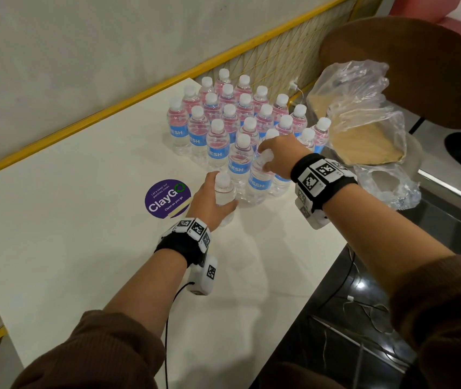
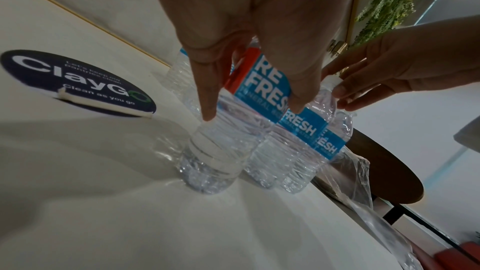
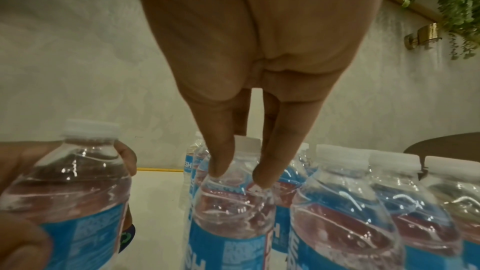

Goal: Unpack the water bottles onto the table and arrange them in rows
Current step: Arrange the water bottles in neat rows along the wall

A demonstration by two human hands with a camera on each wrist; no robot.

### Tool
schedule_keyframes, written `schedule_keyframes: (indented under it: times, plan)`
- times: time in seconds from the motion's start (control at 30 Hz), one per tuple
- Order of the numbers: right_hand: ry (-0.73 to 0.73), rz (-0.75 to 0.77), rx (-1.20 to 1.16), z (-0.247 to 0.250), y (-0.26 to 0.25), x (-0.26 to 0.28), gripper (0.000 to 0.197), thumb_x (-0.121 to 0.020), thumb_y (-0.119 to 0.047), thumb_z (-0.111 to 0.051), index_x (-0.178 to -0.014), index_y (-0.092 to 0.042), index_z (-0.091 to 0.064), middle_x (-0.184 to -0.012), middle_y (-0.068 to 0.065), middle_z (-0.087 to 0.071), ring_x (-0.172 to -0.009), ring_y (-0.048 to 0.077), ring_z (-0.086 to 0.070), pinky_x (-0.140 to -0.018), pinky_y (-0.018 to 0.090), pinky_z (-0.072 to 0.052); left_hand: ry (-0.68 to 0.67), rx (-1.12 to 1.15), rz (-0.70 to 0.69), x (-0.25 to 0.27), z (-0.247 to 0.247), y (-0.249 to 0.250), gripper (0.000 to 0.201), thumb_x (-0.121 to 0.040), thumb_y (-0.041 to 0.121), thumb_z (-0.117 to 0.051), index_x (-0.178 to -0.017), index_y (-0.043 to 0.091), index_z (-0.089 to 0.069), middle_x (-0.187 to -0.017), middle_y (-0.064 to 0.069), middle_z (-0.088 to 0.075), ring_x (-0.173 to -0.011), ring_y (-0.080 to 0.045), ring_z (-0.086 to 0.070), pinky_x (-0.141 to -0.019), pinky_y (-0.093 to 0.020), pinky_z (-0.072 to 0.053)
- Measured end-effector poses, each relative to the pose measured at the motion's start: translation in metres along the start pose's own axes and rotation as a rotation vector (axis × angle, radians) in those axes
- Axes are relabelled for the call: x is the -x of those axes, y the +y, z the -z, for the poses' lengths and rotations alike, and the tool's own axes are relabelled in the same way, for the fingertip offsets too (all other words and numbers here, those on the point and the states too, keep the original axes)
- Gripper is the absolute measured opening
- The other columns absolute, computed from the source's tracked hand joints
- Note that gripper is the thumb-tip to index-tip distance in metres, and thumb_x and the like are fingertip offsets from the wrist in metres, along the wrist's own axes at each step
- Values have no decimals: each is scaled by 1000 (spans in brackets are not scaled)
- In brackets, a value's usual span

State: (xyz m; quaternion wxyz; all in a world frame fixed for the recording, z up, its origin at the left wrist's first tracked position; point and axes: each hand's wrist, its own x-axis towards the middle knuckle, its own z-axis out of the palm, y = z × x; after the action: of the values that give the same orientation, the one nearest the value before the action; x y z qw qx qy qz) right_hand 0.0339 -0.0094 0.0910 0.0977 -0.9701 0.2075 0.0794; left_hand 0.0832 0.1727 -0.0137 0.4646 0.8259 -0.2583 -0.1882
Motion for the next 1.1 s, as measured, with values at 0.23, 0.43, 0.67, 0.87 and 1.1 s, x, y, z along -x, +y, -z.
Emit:
schedule_keyframes:
  times: [0.23,0.43,0.67,0.87,1.1]
  plan:
    - [22,11,-26,2,-2,-1,35,-87,-14,-60,-122,-13,-60,-118,13,-61,-110,31,-55,-87,34,-45,5,-6,4,-2,-1,-1,67,-77,27,-75,-131,25,-36,-123,-1,-57,-110,-20,-57,-91,-33,-47]
    - [52,17,-10,2,-3,-1,34,-89,-11,-57,-123,-10,-59,-117,16,-61,-110,33,-53,-89,37,-45,12,24,-12,-3,-2,-3,65,-76,24,-76,-129,24,-38,-119,0,-59,-107,-19,-58,-88,-29,-46]
    - [52,14,-46,1,-2,2,36,-90,-10,-56,-125,-10,-58,-118,17,-61,-111,33,-54,-91,37,-44,13,28,-27,-2,-2,-2,65,-77,22,-75,-130,22,-39,-119,1,-58,-106,-17,-57,-86,-26,-43]
    - [224,42,-274,2,-8,24,52,-87,-26,-63,-136,-17,-46,-120,10,-55,-101,22,-55,-87,30,-44,7,69,-1,1,-8,-2,68,-74,23,-78,-130,24,-38,-118,4,-57,-110,-19,-56,-93,-32,-46]
    - [-55,137,-205,-18,-5,64,41,-84,-28,-65,-123,-19,-58,-103,7,-64,-97,22,-57,-74,22,-34,-201,88,-44,4,-40,18,75,-71,20,-76,-133,26,-33,-134,-2,-43,-121,-19,-49,-95,-33,-45]
